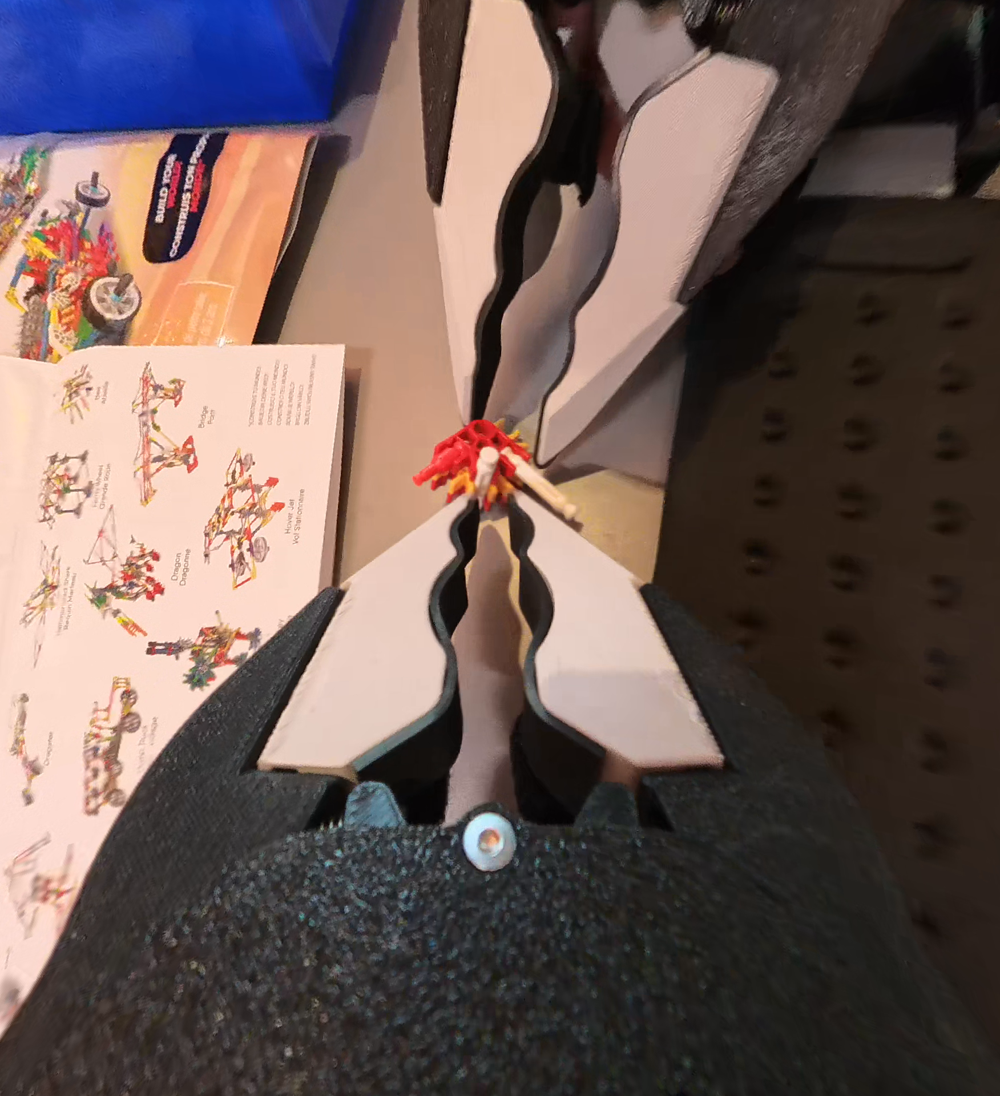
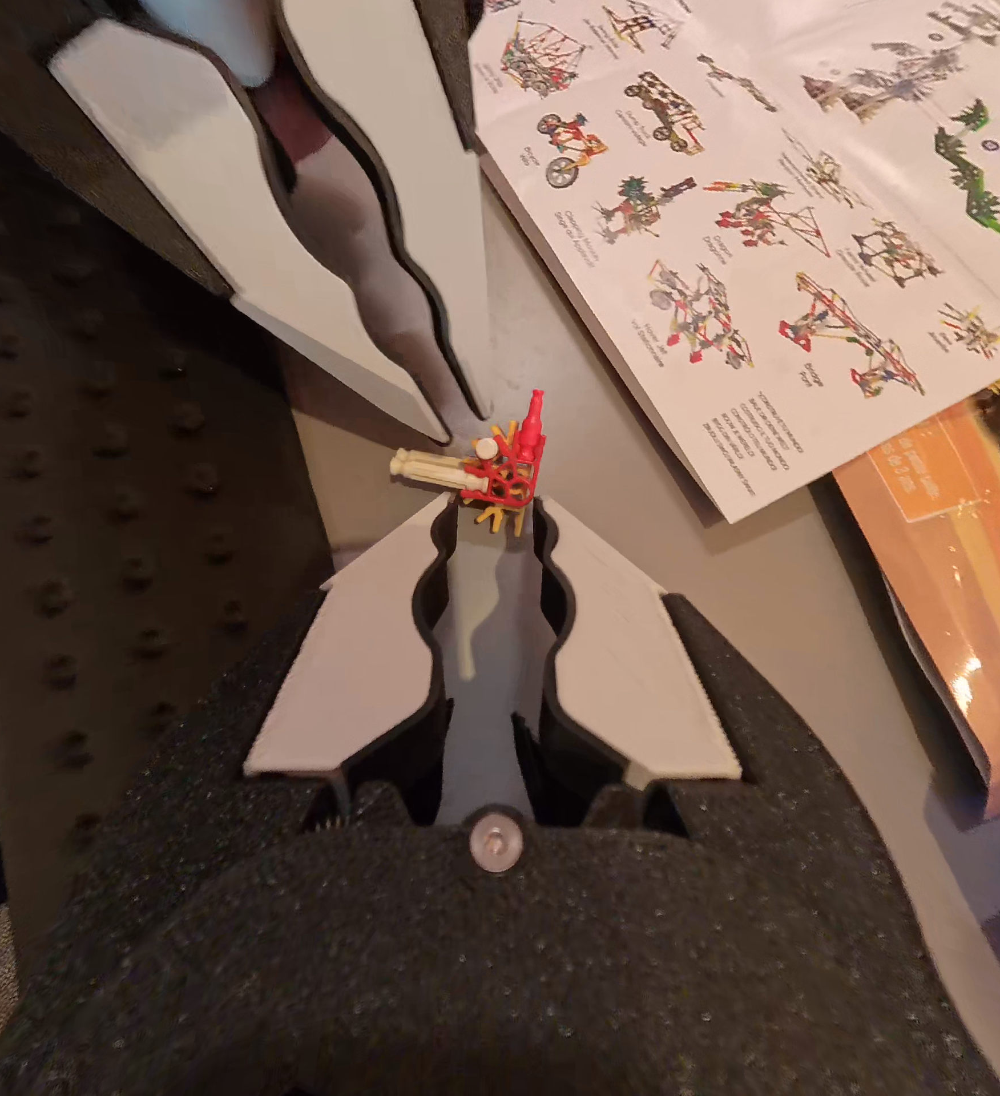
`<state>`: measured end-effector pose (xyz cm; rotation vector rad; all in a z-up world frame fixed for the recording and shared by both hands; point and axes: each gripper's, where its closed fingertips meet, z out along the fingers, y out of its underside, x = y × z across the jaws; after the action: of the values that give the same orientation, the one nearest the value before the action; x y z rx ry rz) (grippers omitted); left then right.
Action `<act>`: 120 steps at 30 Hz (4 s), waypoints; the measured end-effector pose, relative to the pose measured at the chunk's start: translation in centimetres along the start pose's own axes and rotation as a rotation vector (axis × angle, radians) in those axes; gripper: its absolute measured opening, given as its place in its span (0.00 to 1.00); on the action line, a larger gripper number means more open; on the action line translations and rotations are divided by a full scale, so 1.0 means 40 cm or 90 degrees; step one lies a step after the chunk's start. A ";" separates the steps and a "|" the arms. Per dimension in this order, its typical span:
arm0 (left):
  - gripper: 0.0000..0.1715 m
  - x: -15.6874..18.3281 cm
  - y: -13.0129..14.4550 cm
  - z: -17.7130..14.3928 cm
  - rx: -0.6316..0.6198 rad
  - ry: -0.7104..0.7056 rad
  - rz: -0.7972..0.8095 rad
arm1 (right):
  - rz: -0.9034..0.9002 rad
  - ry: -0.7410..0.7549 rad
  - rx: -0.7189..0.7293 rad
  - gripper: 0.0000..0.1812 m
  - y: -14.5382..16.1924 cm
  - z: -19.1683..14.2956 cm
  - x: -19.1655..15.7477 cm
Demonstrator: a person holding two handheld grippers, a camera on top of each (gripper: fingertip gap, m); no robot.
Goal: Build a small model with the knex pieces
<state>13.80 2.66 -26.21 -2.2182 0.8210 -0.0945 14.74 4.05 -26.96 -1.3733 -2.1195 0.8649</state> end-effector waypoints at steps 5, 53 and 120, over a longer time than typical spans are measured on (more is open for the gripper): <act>0.04 -0.024 0.015 0.006 -0.004 -0.003 -0.021 | 0.027 0.041 -0.019 0.14 -0.013 0.018 0.003; 0.02 -0.011 0.050 0.009 -0.037 0.109 0.354 | -0.289 -0.004 -0.001 0.24 -0.053 0.031 -0.032; 0.06 -0.068 0.037 -0.006 -0.011 -0.036 0.327 | -0.218 0.002 0.076 0.15 -0.079 0.064 0.020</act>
<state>10.80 3.35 -26.56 -1.9482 1.3322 0.2242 10.73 3.19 -26.44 -0.9141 -2.1751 0.8311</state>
